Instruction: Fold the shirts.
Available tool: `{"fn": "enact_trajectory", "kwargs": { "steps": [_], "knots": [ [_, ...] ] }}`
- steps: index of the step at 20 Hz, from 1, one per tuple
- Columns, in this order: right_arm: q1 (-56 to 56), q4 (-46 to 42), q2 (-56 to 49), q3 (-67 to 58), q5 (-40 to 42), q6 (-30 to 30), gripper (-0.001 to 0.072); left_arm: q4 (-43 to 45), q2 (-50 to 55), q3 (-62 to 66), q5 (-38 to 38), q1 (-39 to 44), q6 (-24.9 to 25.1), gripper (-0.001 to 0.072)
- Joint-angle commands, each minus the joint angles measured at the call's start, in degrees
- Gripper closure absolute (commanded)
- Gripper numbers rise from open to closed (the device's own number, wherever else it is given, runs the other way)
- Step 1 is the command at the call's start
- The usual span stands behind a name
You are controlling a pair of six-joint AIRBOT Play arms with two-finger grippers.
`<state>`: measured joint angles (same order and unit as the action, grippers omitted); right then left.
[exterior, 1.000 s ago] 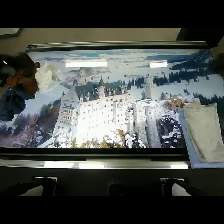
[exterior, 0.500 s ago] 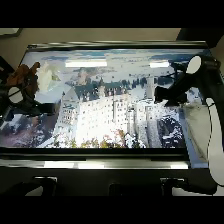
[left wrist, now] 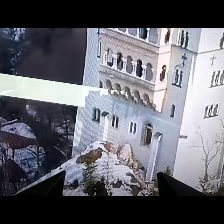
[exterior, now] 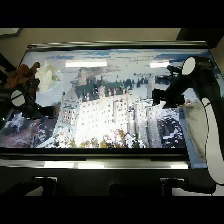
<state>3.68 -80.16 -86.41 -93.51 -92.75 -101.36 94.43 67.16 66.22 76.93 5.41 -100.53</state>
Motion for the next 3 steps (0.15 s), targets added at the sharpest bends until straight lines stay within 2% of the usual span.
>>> {"fn": "enact_trajectory", "kwargs": {
  "steps": [1, 3],
  "knots": [
    [0.04, 0.0, -0.04, 0.02, -0.15, -0.02, 0.0158, 0.0, -0.04, -0.09, -0.02, 0.02, -0.02, 0.0029],
    [0.04, 0.0, -0.04, 0.02, -0.15, -0.02, 0.0158, 0.0, -0.04, -0.09, 0.0, 0.02, -0.02, 0.003]
  ]
}}
